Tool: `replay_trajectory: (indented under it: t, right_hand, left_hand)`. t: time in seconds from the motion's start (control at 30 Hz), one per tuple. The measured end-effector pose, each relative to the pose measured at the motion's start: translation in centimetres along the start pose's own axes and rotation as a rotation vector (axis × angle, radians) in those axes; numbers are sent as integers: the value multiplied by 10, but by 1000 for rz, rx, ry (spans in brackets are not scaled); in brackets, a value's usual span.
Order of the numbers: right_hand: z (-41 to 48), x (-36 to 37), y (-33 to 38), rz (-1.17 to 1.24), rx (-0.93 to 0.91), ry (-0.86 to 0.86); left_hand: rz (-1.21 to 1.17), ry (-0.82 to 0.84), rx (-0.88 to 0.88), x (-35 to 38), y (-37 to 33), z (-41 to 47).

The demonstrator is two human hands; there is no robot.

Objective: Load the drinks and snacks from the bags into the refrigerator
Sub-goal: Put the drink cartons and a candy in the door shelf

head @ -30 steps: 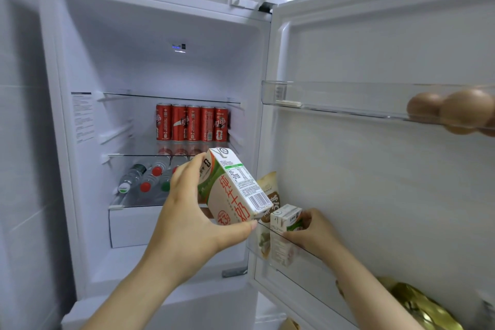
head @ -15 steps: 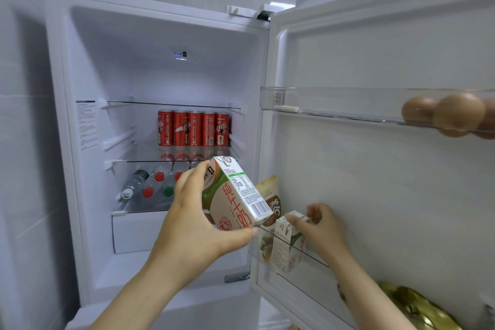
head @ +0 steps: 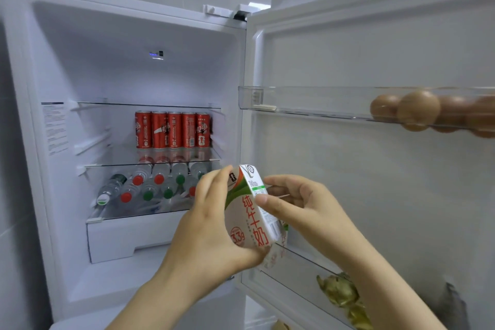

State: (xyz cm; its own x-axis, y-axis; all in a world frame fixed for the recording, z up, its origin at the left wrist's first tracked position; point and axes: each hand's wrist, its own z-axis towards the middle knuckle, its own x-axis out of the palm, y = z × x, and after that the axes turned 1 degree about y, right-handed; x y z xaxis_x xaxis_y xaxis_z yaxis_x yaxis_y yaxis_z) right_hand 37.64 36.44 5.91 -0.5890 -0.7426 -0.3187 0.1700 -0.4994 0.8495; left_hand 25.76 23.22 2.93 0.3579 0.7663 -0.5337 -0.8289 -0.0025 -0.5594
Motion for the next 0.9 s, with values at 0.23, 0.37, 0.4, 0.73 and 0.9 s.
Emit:
replay_trajectory:
  t: [0.23,0.37,0.4,0.73,0.9]
  right_hand:
    - [-9,-10,6,-98,-8,-9]
    - [-12,-13,6,-134,-26,-53]
    - [-12,-14,5,-122,-25,-58]
    - [-22,-41,-16,127,20,132]
    - [-28,-51,-28,209,14,192]
  left_hand:
    - [197,63,77,8,-15,-5]
    - [196,83,74,10,-22,-6]
    - [148,89,63,10,-21,-6]
    - [-609,117,-248,-8,-12,16]
    - [-461,294,-226,-3,-18,21]
